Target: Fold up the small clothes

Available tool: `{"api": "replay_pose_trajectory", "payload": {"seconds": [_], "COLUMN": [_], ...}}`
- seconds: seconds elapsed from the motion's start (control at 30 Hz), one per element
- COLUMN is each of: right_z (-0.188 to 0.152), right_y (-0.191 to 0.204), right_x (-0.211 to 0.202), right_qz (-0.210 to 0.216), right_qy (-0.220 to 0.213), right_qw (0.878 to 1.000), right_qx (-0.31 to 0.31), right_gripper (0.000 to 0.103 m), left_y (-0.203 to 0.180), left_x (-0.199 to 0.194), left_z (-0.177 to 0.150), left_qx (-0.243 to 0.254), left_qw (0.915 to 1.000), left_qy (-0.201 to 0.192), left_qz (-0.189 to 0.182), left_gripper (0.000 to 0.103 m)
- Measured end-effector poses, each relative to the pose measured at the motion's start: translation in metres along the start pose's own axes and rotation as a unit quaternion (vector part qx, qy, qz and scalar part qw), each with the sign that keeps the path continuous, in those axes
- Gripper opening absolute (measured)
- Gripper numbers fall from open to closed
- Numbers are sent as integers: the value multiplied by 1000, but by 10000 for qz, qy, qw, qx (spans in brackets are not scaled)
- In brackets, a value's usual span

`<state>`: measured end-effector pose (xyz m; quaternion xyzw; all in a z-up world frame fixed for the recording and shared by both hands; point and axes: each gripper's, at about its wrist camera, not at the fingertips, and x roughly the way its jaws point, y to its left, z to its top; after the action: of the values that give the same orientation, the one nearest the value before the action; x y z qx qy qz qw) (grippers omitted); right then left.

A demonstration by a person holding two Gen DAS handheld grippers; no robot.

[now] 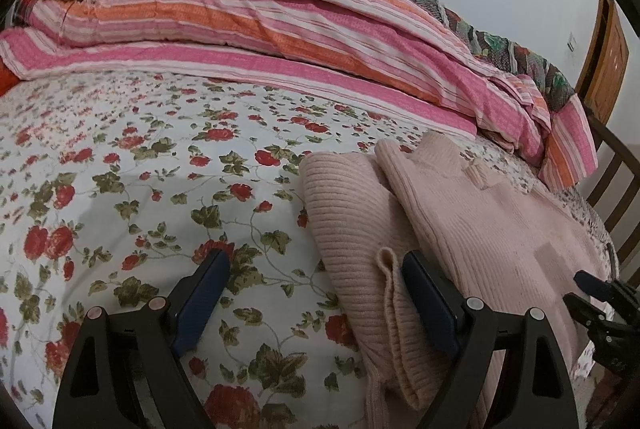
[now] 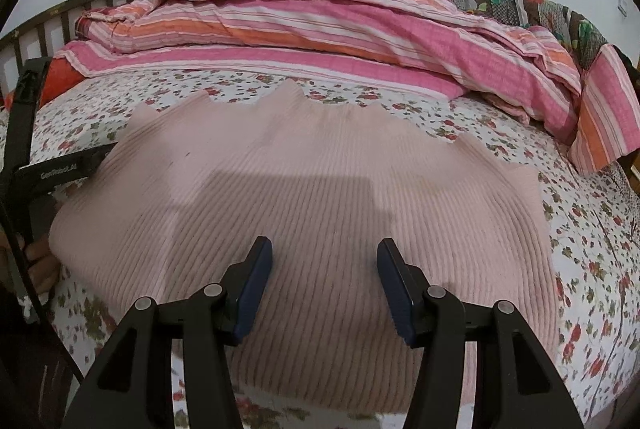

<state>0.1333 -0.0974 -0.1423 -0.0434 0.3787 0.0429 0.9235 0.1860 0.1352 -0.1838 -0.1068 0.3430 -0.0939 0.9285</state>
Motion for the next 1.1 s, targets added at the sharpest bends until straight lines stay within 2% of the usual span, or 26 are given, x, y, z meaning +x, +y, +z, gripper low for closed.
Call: {"api": "replay_pose_trajectory", "payload": {"seconds": [0.1, 0.23, 0.43, 0.63, 0.9, 0.93, 1.0, 1.1], "right_z": [-6, -17, -33, -43, -56, -58, -62, -68], "right_y": [0, -2, -11, -21, -57, -64, -77, -95], "right_x": [-6, -12, -21, -35, -53, -55, -58, -61], "right_qz": [11, 85, 236, 307, 187, 171, 145, 63], "right_qy": [7, 90, 155, 125, 40, 29, 12, -26], "right_qw": [10000, 9998, 9996, 9994, 9987, 9983, 9974, 9957], "right_qx": [-83, -145, -60, 47, 462, 555, 704, 922], "right_gripper": [54, 54, 54, 54, 54, 55, 55, 54], "left_y": [1, 6, 6, -14, -22, -23, -29, -37], "left_x": [-11, -25, -45, -33, -28, -28, -28, -23], "left_z": [-2, -1, -10, -23, -24, -23, -20, -17], "left_qx": [-126, -524, -780, -450, -553, -569, -577, -536], "left_qw": [9998, 9964, 9879, 9915, 9922, 9919, 9902, 9921], "left_qy": [27, 121, 174, 562, 553, 532, 509, 576], "left_qz": [-167, -654, -1329, -1086, -974, -1008, -1169, -972], "left_gripper": [87, 86, 86, 86, 86, 86, 77, 76]}}
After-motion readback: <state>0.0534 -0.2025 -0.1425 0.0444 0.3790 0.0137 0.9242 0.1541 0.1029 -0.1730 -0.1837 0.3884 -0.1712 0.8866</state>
